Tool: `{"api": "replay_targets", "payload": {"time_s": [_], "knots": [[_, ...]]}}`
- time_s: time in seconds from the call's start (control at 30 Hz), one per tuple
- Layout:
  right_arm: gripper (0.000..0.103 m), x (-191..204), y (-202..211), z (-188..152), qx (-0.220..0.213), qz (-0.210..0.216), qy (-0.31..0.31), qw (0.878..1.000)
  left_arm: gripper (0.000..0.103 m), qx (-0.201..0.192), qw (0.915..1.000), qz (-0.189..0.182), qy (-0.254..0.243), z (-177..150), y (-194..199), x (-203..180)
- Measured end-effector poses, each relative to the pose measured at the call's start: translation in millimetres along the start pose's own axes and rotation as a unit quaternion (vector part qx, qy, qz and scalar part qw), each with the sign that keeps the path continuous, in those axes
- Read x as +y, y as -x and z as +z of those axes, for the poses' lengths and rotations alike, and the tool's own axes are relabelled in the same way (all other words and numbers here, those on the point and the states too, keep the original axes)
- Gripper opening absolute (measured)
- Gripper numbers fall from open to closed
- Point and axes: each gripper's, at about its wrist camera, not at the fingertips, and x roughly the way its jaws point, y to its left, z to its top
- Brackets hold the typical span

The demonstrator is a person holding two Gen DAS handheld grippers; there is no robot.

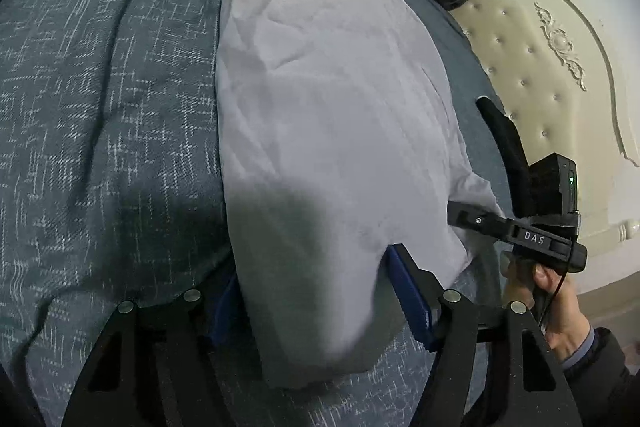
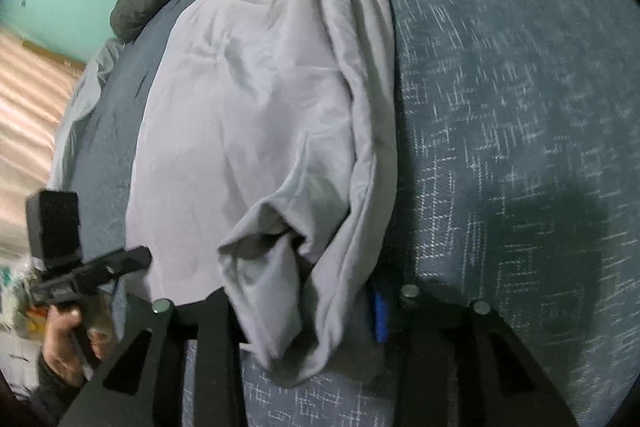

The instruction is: Fold clothes

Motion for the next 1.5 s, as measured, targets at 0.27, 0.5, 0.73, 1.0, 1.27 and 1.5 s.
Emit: {"api": "replay_targets", "payload": {"time_s": [0.27,0.5,0.73,1.0,1.27,1.5], "knots": [[0.030,11,5,-4,-0.016,-0.010,0.020,1.000,0.064,-0.015,0.9997,0.012,-0.014,-4,4,-8],[0.019,18,-4,7,-0.036,-0.037,0.048,0.998,0.044,-0.033,0.9977,0.030,-0.050,-6,17,-18],[0.016,16,24,6,-0.056,-0.036,0.065,0.996,0.036,-0.063,0.9914,0.060,-0.098,-7,32,-42],[0.012,36,49,20,-0.073,-0.027,0.088,0.993,0.034,-0.085,0.9865,0.068,-0.122,-12,55,-66],[0.009,54,79,39,-0.090,-0.035,0.125,0.987,0.034,-0.097,0.9811,0.075,-0.150,-3,75,-118],[0.008,59,123,47,-0.112,-0.042,0.157,0.980,0.033,-0.103,0.9738,0.080,-0.186,11,80,-176]]}}
